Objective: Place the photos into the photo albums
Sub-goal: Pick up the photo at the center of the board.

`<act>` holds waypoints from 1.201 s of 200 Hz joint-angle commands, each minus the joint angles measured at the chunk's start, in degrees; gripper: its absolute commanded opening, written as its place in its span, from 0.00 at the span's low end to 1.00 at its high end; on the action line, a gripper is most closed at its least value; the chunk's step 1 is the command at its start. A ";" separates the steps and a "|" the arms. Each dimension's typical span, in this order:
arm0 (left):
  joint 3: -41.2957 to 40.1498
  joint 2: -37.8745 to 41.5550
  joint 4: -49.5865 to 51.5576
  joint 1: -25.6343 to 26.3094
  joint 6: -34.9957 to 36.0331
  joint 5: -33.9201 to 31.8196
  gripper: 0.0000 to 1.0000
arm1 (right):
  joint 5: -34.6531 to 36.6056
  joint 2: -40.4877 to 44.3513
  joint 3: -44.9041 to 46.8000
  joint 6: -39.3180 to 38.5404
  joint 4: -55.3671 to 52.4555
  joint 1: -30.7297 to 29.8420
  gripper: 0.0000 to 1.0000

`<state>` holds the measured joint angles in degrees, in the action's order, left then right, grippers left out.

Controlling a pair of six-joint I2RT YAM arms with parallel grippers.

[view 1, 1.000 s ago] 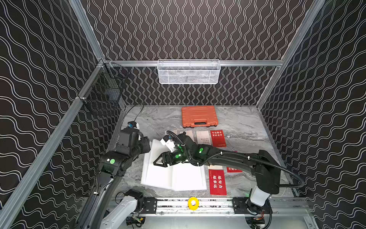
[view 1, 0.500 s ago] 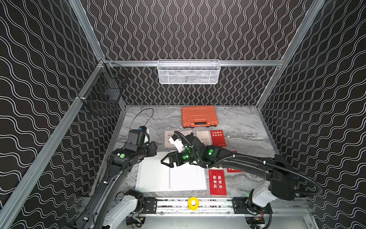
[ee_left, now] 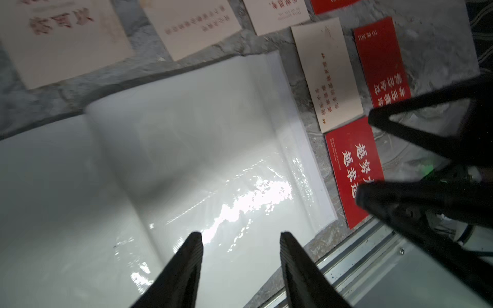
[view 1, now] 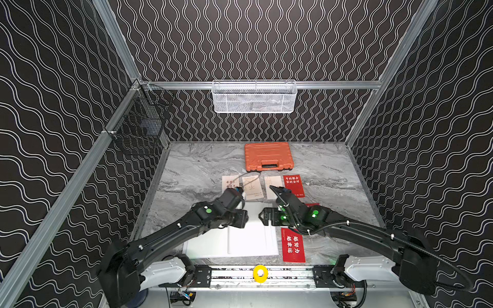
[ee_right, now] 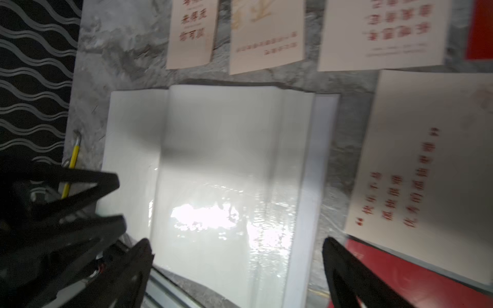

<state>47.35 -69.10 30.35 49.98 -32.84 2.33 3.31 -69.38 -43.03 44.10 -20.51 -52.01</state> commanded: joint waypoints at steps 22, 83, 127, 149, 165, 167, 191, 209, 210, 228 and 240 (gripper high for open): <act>-0.07 -7.20 -11.71 8.28 -4.07 2.22 0.45 | 1.90 7.90 7.54 2.84 -6.57 2.26 0.92; -0.22 -16.60 -21.29 15.01 -6.35 7.63 0.32 | -0.06 17.79 16.96 7.37 -11.39 2.34 0.71; -0.25 -20.75 -26.50 16.28 -7.69 10.57 0.29 | -1.27 23.57 20.12 9.02 -13.76 2.31 0.70; -0.07 -22.98 -28.64 16.56 -8.29 12.20 0.29 | -1.04 25.15 20.94 9.47 -15.37 2.35 0.71; 0.49 -24.50 -29.41 16.85 -8.42 12.77 0.30 | -0.88 26.46 21.68 10.03 -16.30 2.34 0.72; 0.53 -24.72 -29.41 16.90 -8.39 12.78 0.30 | -0.86 26.62 21.67 10.15 -16.38 2.35 0.72; 1.24 -26.48 -30.62 17.17 -8.72 13.47 0.29 | -1.74 28.42 23.10 10.48 -16.03 2.35 0.73; 1.83 -28.01 -31.13 17.17 -9.07 14.14 0.29 | -2.15 28.65 23.64 10.76 -15.51 2.32 0.73; 1.85 -28.06 -31.18 17.17 -9.08 14.17 0.29 | -2.20 28.63 23.67 10.75 -15.47 2.34 0.73; 2.52 -29.30 -31.50 17.17 -9.32 14.62 0.30 | -3.28 28.38 24.44 10.97 -14.38 2.33 0.74; 2.97 -29.92 -31.45 17.18 -9.43 14.65 0.29 | -4.17 28.26 25.36 11.25 -13.07 2.32 0.73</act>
<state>49.41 -98.08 0.56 67.11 -41.76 15.81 0.75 -40.97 -18.79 53.63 -35.18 -49.71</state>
